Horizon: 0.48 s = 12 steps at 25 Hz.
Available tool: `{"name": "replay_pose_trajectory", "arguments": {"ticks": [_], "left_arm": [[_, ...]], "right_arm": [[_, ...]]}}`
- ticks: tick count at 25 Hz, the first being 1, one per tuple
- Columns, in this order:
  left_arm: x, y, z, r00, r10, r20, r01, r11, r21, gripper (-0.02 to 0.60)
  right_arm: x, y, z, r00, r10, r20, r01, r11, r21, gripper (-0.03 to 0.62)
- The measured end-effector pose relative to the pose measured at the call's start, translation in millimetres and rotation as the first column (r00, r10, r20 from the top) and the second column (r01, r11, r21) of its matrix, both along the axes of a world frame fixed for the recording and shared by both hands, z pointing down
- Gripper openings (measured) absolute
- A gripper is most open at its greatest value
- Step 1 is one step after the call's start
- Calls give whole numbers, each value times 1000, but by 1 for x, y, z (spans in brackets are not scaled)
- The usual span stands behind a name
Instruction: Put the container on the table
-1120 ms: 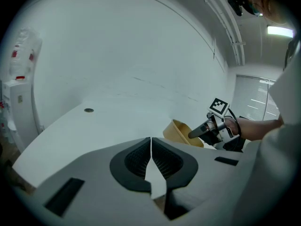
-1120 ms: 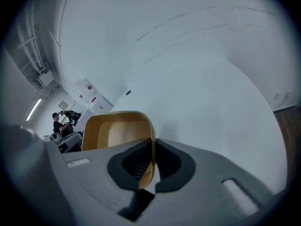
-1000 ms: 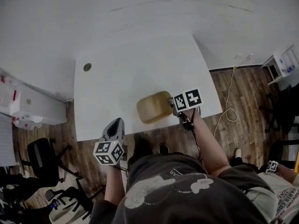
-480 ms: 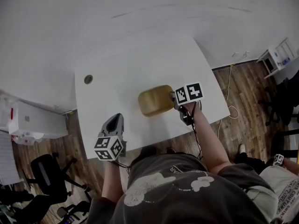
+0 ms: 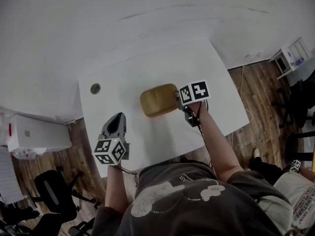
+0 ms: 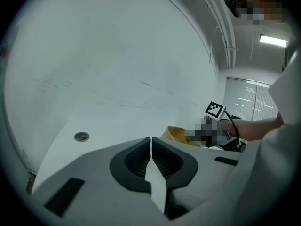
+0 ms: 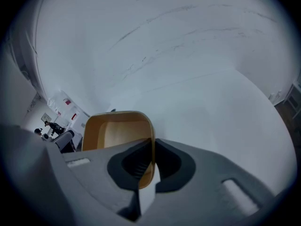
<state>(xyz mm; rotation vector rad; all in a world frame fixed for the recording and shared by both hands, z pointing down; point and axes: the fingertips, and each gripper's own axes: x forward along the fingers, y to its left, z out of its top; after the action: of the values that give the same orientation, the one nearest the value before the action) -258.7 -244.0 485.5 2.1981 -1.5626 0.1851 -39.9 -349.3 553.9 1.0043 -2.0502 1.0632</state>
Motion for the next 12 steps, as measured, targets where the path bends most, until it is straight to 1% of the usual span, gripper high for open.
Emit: {"name": "replay_pose_trajectory", "arguments": {"ticks": [6,12], "left_arm": [[-29,-33,3,1000,4,-7,-4,1000,9,11],[-49,-65,13,1000,11,-11,-11,1000,-3,11]], "right_arm": [[-30,-32,6,1000,13,-18,-13,1000,-1,6],[-51,-69,16,999,43,-31,-43,999,-11,6]]}}
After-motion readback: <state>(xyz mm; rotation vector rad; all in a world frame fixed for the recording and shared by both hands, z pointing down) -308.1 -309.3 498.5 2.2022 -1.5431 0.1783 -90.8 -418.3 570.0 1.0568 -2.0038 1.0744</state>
